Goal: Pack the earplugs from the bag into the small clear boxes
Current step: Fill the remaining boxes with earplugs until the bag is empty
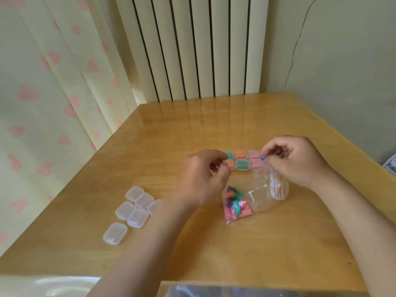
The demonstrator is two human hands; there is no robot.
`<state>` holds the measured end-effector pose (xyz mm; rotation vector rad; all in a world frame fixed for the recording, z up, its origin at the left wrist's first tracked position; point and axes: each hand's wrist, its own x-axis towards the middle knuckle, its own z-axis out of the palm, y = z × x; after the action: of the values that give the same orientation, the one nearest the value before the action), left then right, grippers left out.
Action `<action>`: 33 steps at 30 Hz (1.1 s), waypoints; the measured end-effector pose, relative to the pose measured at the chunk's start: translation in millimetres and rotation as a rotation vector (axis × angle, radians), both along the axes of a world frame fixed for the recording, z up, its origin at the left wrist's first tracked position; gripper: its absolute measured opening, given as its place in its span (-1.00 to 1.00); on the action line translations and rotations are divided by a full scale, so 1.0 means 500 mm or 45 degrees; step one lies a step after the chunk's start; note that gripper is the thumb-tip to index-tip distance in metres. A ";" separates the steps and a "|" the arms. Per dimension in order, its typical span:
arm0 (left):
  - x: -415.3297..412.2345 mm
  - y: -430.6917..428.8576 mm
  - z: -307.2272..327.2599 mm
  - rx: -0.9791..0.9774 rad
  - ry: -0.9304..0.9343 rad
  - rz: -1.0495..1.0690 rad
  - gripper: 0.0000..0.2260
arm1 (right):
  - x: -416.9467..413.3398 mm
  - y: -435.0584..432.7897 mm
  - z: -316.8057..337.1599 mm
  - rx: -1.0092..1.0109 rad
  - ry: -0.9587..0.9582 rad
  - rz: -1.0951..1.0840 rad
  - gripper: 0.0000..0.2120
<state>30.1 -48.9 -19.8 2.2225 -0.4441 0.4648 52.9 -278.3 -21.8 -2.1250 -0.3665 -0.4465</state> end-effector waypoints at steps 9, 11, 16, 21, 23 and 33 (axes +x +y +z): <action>-0.071 0.167 0.023 0.670 0.067 0.076 -0.55 | -0.017 0.047 -0.002 -0.096 0.018 0.077 -0.69; -0.084 0.192 0.019 0.808 0.089 0.099 -0.50 | -0.020 0.047 0.007 -0.088 0.035 0.047 -0.70; -0.095 0.205 0.013 0.939 0.090 0.117 -0.54 | -0.042 0.037 0.050 -0.058 0.094 -0.028 -0.72; -0.095 0.208 0.006 1.123 0.129 0.186 -0.50 | -0.078 0.024 0.046 -0.013 0.113 -0.122 -0.68; -0.095 0.209 -0.003 1.159 0.139 0.208 -0.52 | -0.091 0.015 0.038 0.022 0.125 -0.154 -0.67; -0.083 0.163 0.019 0.822 0.069 0.061 -0.62 | -0.131 -0.022 0.023 0.174 0.140 -0.294 -0.72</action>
<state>-11.6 32.5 -10.5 2.8636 -0.5706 0.3084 -12.5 -289.2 -10.2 -2.0555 -0.0263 -0.4700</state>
